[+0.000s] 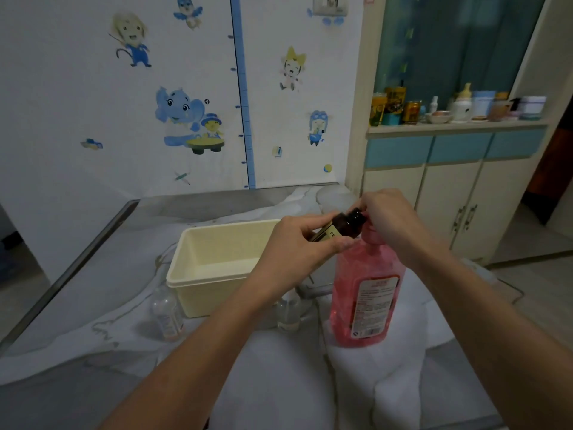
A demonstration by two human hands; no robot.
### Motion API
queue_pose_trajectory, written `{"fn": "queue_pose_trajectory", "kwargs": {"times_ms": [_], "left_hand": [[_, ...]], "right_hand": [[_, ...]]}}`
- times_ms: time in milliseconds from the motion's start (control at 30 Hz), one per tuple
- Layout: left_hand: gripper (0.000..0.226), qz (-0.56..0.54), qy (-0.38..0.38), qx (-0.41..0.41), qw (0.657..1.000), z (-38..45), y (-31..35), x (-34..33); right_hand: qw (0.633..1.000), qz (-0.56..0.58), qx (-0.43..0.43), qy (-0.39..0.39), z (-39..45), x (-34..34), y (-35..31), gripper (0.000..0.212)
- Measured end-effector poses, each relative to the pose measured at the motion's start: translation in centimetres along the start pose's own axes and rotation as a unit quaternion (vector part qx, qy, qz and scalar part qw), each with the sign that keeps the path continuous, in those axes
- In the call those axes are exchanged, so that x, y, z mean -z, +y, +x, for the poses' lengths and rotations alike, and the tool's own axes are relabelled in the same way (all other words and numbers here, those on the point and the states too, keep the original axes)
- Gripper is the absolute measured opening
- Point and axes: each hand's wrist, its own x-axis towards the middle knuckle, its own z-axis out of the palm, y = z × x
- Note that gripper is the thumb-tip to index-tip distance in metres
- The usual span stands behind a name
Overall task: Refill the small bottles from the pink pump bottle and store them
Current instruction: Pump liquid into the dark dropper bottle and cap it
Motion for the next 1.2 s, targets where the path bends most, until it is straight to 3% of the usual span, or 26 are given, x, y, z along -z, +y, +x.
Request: {"fn": "queue_pose_trajectory", "kwargs": {"times_ms": [67, 133, 167, 200, 267, 300, 367, 400, 600, 767, 1033, 1200], "left_hand": [[0.038, 0.003, -0.002, -0.001, 1.000, 0.2, 0.3, 0.2], [0.037, 0.003, 0.001, -0.001, 1.000, 0.5, 0.6, 0.4], [0.037, 0.007, 0.001, -0.002, 1.000, 0.6, 0.6, 0.4], [0.036, 0.008, 0.001, -0.003, 1.000, 0.7, 0.6, 0.5], [0.036, 0.000, 0.000, -0.006, 1.000, 0.7, 0.4, 0.5], [0.036, -0.006, -0.001, -0.006, 1.000, 0.7, 0.2, 0.4], [0.038, -0.010, -0.005, -0.003, 1.000, 0.5, -0.1, 0.2], [0.039, -0.012, -0.005, 0.001, 1.000, 0.4, -0.3, 0.1], [0.041, -0.014, 0.004, 0.012, 1.000, 0.2, -0.3, -0.1], [0.037, -0.008, 0.003, 0.001, 1.000, 0.4, 0.6, 0.3], [0.037, -0.011, -0.003, -0.001, 1.000, 0.0, -0.2, -0.1], [0.037, -0.010, 0.001, 0.003, 1.000, 0.3, 0.5, 0.1]], "right_hand": [[0.994, 0.105, -0.036, -0.004, 0.2, 0.0, 0.4, 0.028], [0.940, 0.329, -0.092, -0.013, 0.1, 0.4, 0.5, 0.030], [0.911, 0.395, -0.121, -0.010, 0.0, 0.9, 0.5, 0.032], [0.909, 0.397, -0.121, -0.019, 0.0, 0.7, 0.8, 0.033], [0.961, 0.262, -0.087, -0.024, 0.3, 0.6, 0.6, 0.028], [0.988, 0.142, -0.052, -0.025, 0.4, 0.4, 0.5, 0.026], [1.000, 0.000, -0.013, -0.013, 0.4, 0.4, 0.1, 0.027], [1.000, -0.018, -0.004, -0.013, 0.5, 0.3, 0.1, 0.028], [0.999, -0.024, -0.001, -0.024, 0.2, 0.5, -0.1, 0.028], [0.999, 0.044, 0.003, -0.003, 0.2, 1.2, 0.3, 0.027], [1.000, -0.013, 0.003, -0.011, 0.0, 0.1, -0.1, 0.031], [0.998, 0.046, -0.024, -0.020, 0.0, 0.8, 0.2, 0.028]]}}
